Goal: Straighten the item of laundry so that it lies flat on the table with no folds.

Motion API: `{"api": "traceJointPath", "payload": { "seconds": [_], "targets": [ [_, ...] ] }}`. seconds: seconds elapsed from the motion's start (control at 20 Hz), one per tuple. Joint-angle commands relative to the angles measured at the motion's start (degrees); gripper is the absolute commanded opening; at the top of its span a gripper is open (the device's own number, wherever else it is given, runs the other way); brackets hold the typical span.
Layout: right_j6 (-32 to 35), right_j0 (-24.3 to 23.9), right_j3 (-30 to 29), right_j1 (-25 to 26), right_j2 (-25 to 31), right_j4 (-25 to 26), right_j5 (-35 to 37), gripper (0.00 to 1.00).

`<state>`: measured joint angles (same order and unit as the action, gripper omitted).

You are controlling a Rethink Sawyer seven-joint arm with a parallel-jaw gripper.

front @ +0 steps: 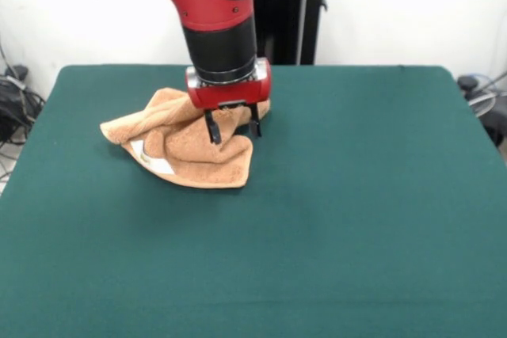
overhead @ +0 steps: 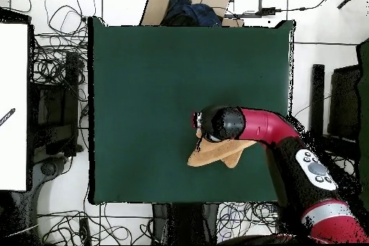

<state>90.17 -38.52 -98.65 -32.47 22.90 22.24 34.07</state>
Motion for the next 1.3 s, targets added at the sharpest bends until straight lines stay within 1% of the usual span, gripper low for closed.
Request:
{"api": "traceJointPath", "payload": {
  "seconds": [0.05, 0.2, 0.3, 0.45, 0.7, 1.1, 1.3],
  "targets": [
    [1.6, -1.3, -3.4, 2.3, 2.0, 1.3, -4.9, 1.0],
    [2.0, -1.3, -3.2, 2.6, 2.0, 1.5, -5.1, 1.0],
    [2.0, -0.1, -0.7, 4.6, 1.9, 1.8, -4.9, 1.0],
    [4.0, 2.5, 2.4, 8.3, 1.0, 2.2, -7.5, 1.0],
    [5.6, 3.5, 0.5, 6.0, -0.1, 1.4, -7.9, 1.0],
    [5.3, 3.3, -0.6, 5.6, 0.2, 0.4, -8.6, 1.0],
    [4.6, 2.7, -0.7, 5.4, 0.7, -0.3, -7.4, 1.0]
  ]
}}
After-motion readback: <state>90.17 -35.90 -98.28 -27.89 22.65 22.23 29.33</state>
